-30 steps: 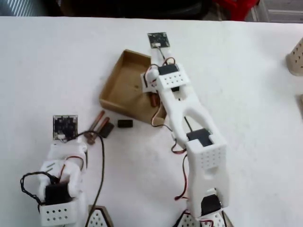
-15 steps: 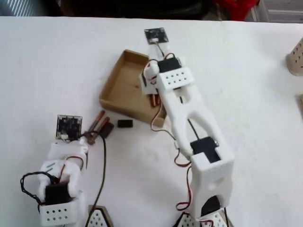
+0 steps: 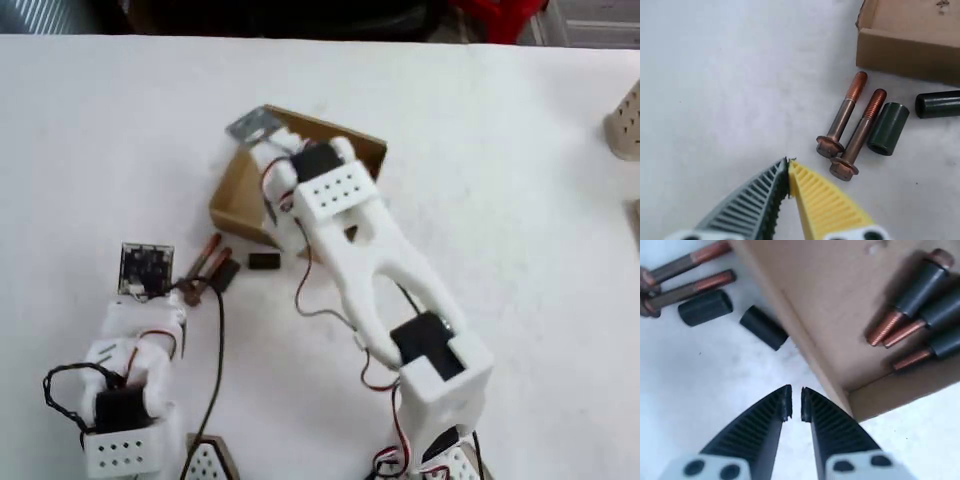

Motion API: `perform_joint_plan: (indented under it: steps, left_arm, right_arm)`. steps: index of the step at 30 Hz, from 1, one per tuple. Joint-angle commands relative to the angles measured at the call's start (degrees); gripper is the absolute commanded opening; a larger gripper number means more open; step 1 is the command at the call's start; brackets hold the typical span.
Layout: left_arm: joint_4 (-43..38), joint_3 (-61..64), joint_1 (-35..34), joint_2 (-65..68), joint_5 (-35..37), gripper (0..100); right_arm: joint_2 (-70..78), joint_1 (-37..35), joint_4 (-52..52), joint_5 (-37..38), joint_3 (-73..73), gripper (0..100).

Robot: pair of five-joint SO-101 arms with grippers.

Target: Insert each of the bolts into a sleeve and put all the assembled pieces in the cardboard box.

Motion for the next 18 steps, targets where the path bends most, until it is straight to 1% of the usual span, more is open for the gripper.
perform_joint_plan:
  steps: [1, 4, 8, 11, 16, 18]
  left_arm:
    - [-0.1, -0.1, 0.5, -0.4, -0.9, 2]
    - [-0.1, -0.1, 0.5, -0.4, -0.9, 2]
    - [0.1, -0.1, 0.5, -0.4, -0.9, 2]
    - [0.2, -0.1, 0.5, -0.4, -0.9, 2]
    - [0.2, -0.1, 0.5, -0.4, -1.0, 2]
    - [0.2, -0.1, 0.5, -0.4, -1.0, 2]
  right_arm:
    - [-8.7, -4.0, -4.3, 2.1, 6.6, 1.7]
    - [-13.1, -6.5, -10.2, 2.5, 13.9, 1.8]
    - [-14.1, -8.5, -15.8, 3.5, 19.4, 1.9]
    - [-12.4, -9.4, -16.4, 10.8, 19.8, 3.6]
    - [-7.8, -9.4, -19.7, 18.4, 19.7, 15.9]
    - [-6.0, -9.4, -21.1, 21.3, 19.7, 18.5]
